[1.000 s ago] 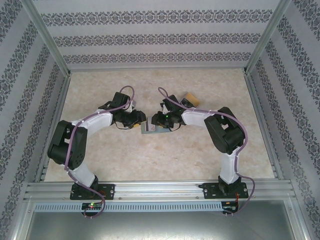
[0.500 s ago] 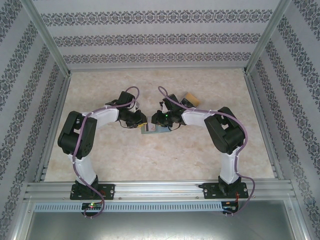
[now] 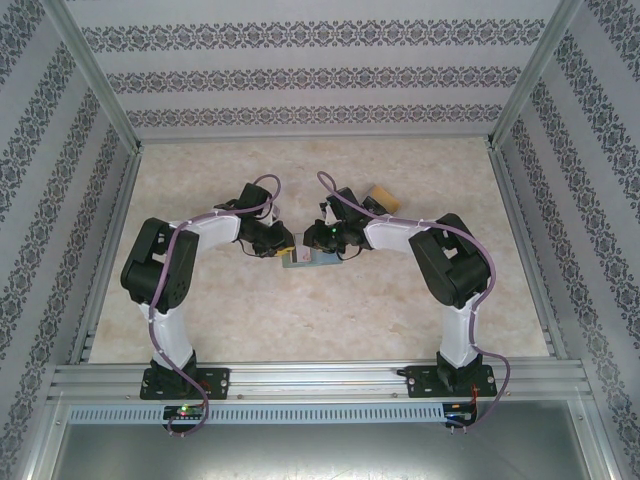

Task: Take the credit cards out of the card holder

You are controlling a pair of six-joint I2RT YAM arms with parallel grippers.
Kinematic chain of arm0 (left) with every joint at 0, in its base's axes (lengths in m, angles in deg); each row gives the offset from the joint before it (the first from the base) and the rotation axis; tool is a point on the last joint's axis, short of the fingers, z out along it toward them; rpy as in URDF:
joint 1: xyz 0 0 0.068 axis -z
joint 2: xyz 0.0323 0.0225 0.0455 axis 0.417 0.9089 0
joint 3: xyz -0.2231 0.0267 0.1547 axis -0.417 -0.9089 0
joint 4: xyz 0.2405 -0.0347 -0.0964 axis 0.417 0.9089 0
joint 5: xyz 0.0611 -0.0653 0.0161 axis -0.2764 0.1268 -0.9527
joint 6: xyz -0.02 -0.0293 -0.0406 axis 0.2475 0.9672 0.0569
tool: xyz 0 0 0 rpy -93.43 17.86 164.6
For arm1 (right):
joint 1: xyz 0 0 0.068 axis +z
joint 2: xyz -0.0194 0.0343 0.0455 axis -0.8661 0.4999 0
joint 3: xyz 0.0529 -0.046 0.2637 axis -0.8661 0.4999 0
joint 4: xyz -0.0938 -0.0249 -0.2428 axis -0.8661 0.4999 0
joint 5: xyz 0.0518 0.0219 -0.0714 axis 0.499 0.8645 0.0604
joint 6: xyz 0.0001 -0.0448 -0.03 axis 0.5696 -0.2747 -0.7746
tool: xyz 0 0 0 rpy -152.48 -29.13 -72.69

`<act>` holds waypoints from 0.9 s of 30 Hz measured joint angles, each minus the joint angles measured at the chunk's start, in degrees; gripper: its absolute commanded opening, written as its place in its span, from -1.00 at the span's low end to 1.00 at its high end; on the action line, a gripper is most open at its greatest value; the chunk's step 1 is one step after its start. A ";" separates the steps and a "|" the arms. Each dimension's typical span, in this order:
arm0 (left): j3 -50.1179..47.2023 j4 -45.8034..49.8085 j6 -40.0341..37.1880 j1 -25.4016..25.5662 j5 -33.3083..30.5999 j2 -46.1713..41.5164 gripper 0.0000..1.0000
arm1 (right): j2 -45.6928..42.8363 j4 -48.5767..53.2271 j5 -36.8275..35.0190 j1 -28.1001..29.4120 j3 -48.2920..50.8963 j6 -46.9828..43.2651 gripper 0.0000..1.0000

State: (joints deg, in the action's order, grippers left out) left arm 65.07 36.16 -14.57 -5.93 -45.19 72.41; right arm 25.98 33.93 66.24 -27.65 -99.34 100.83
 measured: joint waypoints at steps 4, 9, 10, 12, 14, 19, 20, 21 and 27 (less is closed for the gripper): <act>0.04 -0.02 0.00 0.00 0.02 0.11 -0.65 | 0.00 -0.20 0.00 -0.02 0.28 0.00 -0.54; 0.07 -0.07 0.02 -0.02 0.28 0.57 -0.67 | 0.00 -0.37 0.02 -0.02 0.44 0.02 -0.61; 0.07 -0.07 0.02 -0.02 0.33 0.63 -0.68 | 0.00 -0.39 0.02 -0.02 0.44 0.02 -0.62; 0.07 -0.07 0.02 -0.02 0.48 0.63 -0.68 | 0.02 -0.42 0.00 -0.02 0.44 0.02 -0.63; 0.07 -0.07 0.02 -0.02 0.46 0.63 -0.69 | 0.02 -0.44 -0.02 -0.02 0.48 0.02 -0.63; 0.07 -0.04 0.00 -0.02 0.26 0.74 -0.73 | 0.00 -1.11 -0.15 -0.46 1.40 0.04 -0.63; 0.07 -0.04 0.00 -0.02 0.26 0.74 -0.74 | 0.00 -1.29 -0.28 -0.68 1.79 0.04 -0.62; 0.07 -0.04 -0.02 -0.02 0.24 0.74 -0.74 | 0.00 -1.33 -0.52 -0.81 2.14 0.07 -0.63; 0.07 -0.02 0.00 -0.02 0.28 0.74 -0.75 | -0.02 -1.66 -0.92 -1.09 2.99 0.04 -0.63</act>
State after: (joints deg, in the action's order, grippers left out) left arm 65.13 36.14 -14.57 -5.95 -44.90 73.15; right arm 25.96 32.27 65.32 -28.74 -96.35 100.87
